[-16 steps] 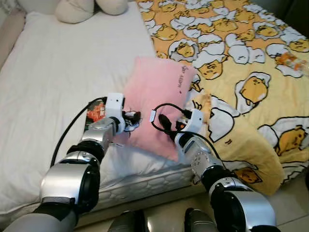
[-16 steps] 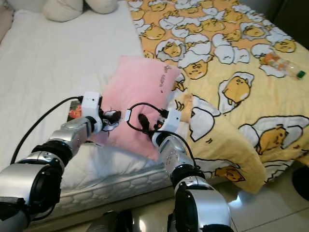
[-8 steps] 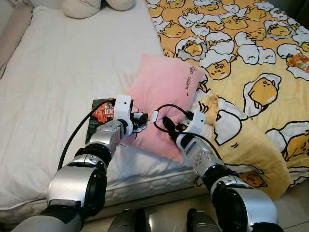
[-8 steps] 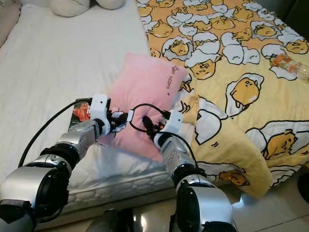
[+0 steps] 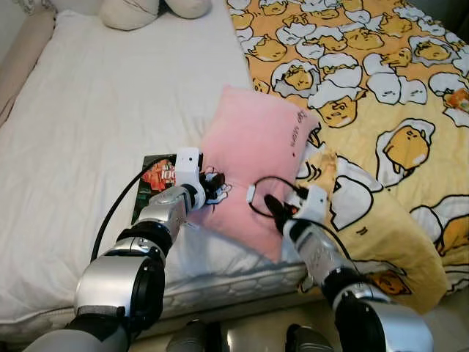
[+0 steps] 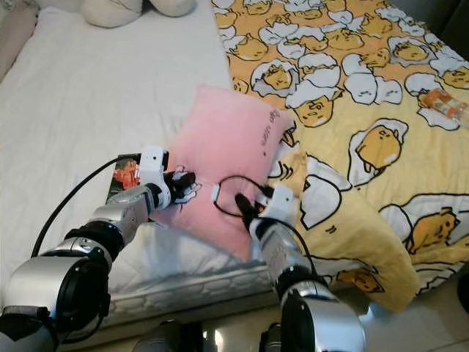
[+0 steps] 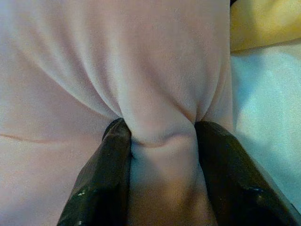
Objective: Clean up the room
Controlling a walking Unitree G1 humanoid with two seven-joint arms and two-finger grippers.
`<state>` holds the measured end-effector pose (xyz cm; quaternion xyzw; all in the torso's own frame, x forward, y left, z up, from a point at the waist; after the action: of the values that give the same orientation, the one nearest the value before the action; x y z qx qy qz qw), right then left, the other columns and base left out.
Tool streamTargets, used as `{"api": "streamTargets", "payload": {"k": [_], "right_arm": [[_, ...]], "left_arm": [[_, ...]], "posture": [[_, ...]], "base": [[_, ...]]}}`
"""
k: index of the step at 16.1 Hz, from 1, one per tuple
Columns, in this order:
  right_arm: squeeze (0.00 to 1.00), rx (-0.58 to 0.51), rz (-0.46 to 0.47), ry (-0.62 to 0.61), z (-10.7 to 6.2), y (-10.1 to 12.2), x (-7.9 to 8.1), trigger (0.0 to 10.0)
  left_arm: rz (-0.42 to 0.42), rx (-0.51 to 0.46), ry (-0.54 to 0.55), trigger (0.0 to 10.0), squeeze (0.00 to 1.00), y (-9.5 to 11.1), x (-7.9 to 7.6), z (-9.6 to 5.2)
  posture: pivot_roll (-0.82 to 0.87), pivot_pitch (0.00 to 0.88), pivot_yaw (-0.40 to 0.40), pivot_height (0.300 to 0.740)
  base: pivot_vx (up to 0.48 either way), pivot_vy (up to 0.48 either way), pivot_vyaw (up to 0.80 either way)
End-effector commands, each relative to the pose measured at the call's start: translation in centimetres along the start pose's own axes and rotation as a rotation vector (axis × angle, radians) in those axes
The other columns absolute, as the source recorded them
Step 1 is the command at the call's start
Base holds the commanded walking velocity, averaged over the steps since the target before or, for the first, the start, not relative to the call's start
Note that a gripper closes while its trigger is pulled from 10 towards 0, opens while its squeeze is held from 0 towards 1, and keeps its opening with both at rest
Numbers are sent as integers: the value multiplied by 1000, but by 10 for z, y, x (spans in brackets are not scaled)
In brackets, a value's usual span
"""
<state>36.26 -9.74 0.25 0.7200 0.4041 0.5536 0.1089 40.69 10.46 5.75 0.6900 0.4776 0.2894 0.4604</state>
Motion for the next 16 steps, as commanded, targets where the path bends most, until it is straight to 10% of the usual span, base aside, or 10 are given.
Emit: {"api": "streamTargets", "payload": {"k": [1, 7, 16], "right_arm": [[0, 36, -19, -60, -7, -11, -18, 0], [0, -6, -101, -24, -2, 11, -8, 0], [0, -199, -123, 58, -2, 68, 12, 0]], "left_arm": [[15, 68, -15, 0, 0, -22, -3, -2], [122, 69, -101, 0, 0, -25, -20, -1], [2, -233, -116, 0, 0, 44, -19, 0]], "posture": [[-214, 59, 94, 740], [-211, 34, 94, 740], [-196, 0, 104, 740]], "base": [[0, 0, 0], [0, 0, 0], [0, 0, 0]]}}
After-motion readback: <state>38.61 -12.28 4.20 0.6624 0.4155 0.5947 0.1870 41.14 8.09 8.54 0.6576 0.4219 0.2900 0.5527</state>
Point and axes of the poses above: a point about 5 cm out from each wrist's last joint towards the gripper, its own z axis pointing out of the wrist towards the gripper, its own y axis along the axis of the wrist's last joint, x = y × z, the point moved 5 cm from there along z, pointing out of the wrist towards the gripper, and after that the axes turned 12 degrees about z, right-handed, at the moved point
